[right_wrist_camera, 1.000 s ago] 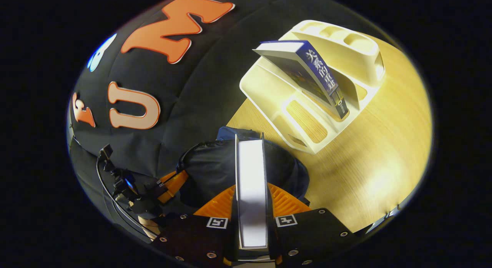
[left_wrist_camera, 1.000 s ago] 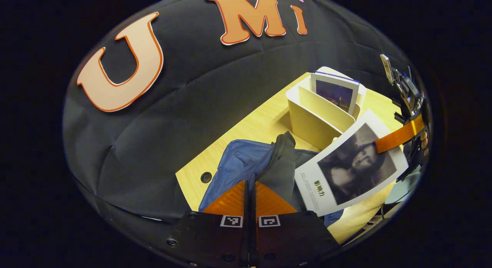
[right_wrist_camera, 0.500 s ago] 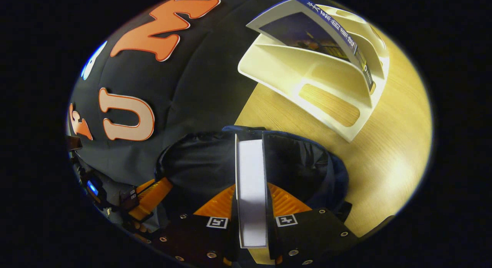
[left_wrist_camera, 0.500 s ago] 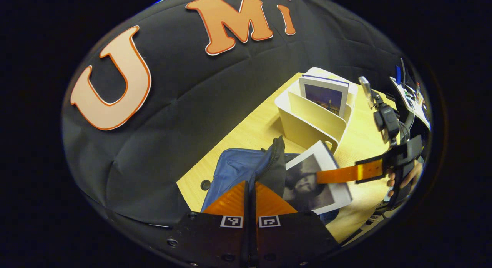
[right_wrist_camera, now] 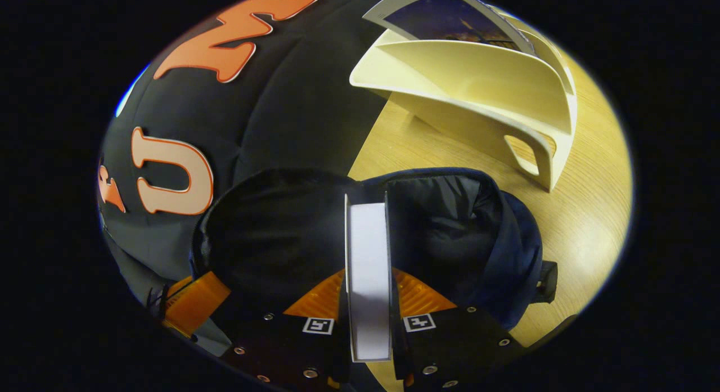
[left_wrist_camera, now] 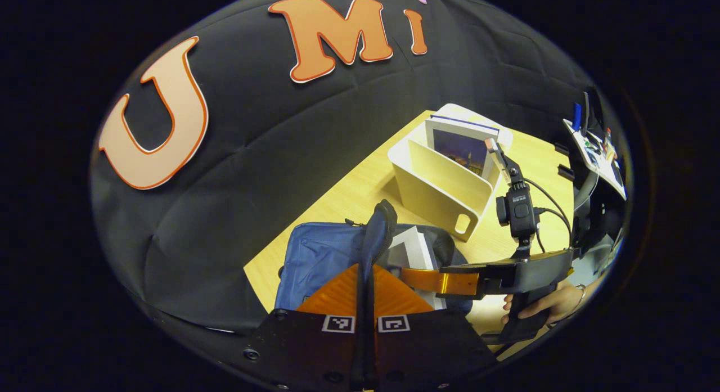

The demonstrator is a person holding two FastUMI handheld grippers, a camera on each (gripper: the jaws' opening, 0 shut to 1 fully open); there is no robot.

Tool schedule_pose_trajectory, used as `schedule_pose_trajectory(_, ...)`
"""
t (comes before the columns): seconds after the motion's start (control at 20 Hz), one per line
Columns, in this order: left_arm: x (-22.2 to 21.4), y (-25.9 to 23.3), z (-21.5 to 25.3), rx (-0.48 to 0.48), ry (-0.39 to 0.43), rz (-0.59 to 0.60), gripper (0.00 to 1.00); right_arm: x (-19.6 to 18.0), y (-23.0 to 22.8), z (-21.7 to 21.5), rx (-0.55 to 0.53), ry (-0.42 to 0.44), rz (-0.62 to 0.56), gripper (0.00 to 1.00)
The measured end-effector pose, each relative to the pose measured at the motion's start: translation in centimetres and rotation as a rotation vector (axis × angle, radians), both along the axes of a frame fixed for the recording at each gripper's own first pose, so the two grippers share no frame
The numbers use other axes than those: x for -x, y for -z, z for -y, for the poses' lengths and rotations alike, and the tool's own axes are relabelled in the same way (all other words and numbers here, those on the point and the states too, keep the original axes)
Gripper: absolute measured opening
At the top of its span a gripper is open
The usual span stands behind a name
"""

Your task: Open the schoolbag, grab two books from the bookshelf and put them into the schoolbag.

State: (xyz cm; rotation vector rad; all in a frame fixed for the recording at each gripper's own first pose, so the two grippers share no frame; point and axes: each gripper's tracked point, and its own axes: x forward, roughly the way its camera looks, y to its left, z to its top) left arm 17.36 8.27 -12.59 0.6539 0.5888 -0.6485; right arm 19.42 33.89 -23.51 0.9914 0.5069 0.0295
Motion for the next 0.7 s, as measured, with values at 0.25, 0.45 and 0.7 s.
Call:
schedule_pose_trajectory(0.25, -1.2, 0.3, -1.1, -0.012, -0.028, 0.012, 0.01, -0.2, 1.2, 0.3, -0.005, -0.021, -0.059, 0.34)
schedule_pose_trajectory(0.45, -1.1, 1.0, -0.9, -0.011, -0.024, -0.01, 0.01, 0.8, 3.9, 0.1, 0.028, -0.06, -0.193, 0.68)
schedule_pose_trajectory(0.7, -1.2, 1.0, -1.1, -0.021, -0.02, 0.002, 0.01, 1.8, 4.0, 1.2, 0.032, -0.064, -0.262, 0.97)
